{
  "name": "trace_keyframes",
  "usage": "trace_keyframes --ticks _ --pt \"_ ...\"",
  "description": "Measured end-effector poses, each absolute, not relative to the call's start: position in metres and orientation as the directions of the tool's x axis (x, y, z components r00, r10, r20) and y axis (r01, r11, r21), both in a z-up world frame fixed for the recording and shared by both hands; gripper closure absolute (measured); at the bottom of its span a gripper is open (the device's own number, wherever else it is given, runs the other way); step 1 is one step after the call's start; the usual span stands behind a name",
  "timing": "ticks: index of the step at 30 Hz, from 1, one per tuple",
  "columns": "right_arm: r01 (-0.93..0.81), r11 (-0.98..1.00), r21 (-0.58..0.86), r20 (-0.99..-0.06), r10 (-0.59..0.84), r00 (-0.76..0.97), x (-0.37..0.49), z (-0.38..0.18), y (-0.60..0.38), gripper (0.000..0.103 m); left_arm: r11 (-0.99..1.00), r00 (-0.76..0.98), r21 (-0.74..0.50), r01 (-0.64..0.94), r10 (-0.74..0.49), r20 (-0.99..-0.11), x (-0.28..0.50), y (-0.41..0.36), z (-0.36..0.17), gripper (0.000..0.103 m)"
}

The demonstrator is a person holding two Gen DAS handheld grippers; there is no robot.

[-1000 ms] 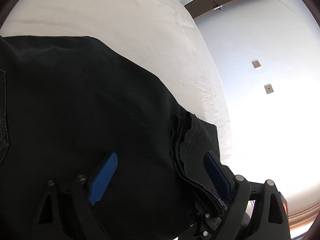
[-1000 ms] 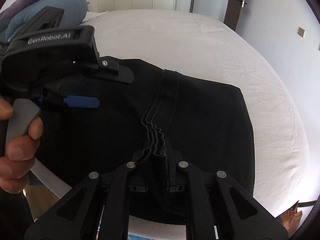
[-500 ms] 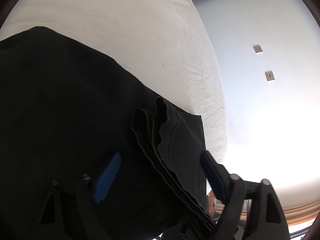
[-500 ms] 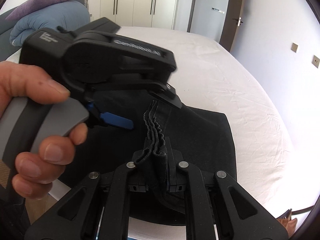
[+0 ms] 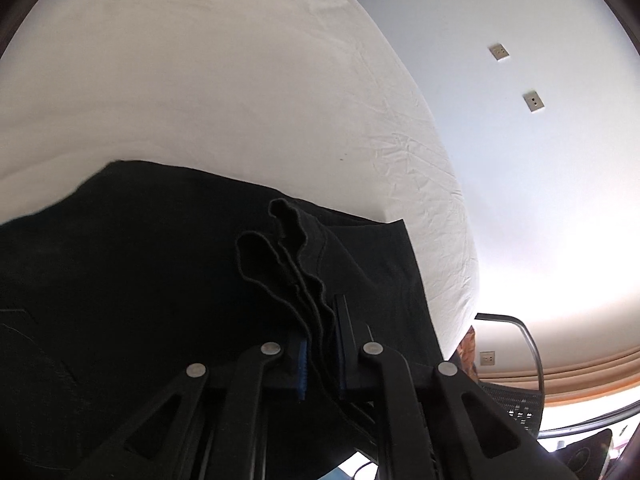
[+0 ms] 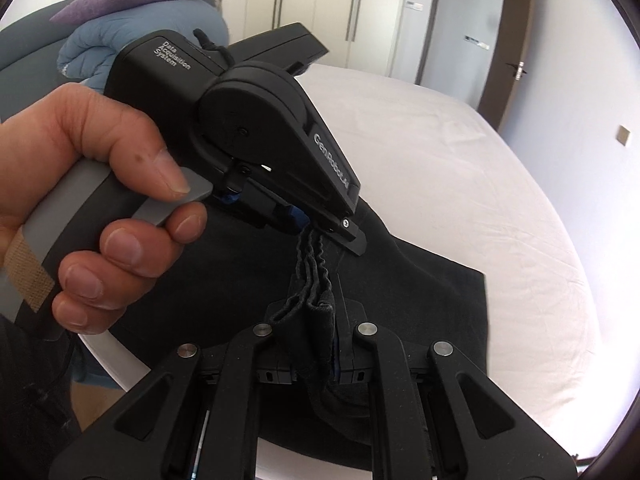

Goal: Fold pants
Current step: 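Press the folded hem flat with the right tool near the left tool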

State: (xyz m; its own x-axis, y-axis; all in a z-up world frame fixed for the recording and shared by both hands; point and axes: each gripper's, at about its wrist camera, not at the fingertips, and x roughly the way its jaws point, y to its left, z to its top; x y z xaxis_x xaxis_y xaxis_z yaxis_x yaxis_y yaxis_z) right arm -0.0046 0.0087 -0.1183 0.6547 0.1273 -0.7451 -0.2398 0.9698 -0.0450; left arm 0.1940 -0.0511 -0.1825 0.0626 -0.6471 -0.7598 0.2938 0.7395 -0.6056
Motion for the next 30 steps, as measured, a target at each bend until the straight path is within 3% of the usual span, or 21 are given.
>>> trace_keyframes --ticks 7,20,24,26,28,29,30 --pt "-0.328 0.945 -0.002 -0.777 0.205 0.596 0.012 -0.135 0.056 0.093 0.784 0.084 -0.562 0.264 -0.599 -0.796 0.213 0.004 -0.200 0.094" --pt "-0.400 0.917 0.013 -0.840 0.226 0.492 0.017 -0.160 0.089 0.093 0.797 0.093 -0.571 0.196 -0.595 -0.798 0.222 0.025 -0.233 0.093" --pt "-0.405 0.914 0.032 -0.860 0.231 0.454 0.017 -0.174 0.092 0.089 0.798 0.103 -0.570 0.195 -0.595 -0.797 0.220 0.030 -0.234 0.087" --pt "-0.405 0.913 0.042 -0.870 0.233 0.435 0.017 -0.178 0.082 0.088 0.812 0.126 -0.546 0.205 -0.575 -0.808 0.216 0.038 -0.230 0.078" --pt "-0.413 0.908 0.075 -0.870 0.262 0.417 0.027 -0.181 0.080 0.079 0.842 0.174 -0.500 0.204 -0.534 -0.828 0.215 0.044 -0.221 0.064" --pt "-0.417 0.902 0.112 -0.870 0.291 0.397 0.025 -0.178 0.075 0.063 0.852 0.196 -0.483 0.201 -0.518 -0.832 0.214 0.052 -0.218 0.062" --pt "-0.416 0.896 0.154 -0.867 0.325 0.379 0.021 -0.175 0.069 0.038 0.863 0.220 -0.464 0.199 -0.500 -0.837 0.213 0.055 -0.212 0.058"
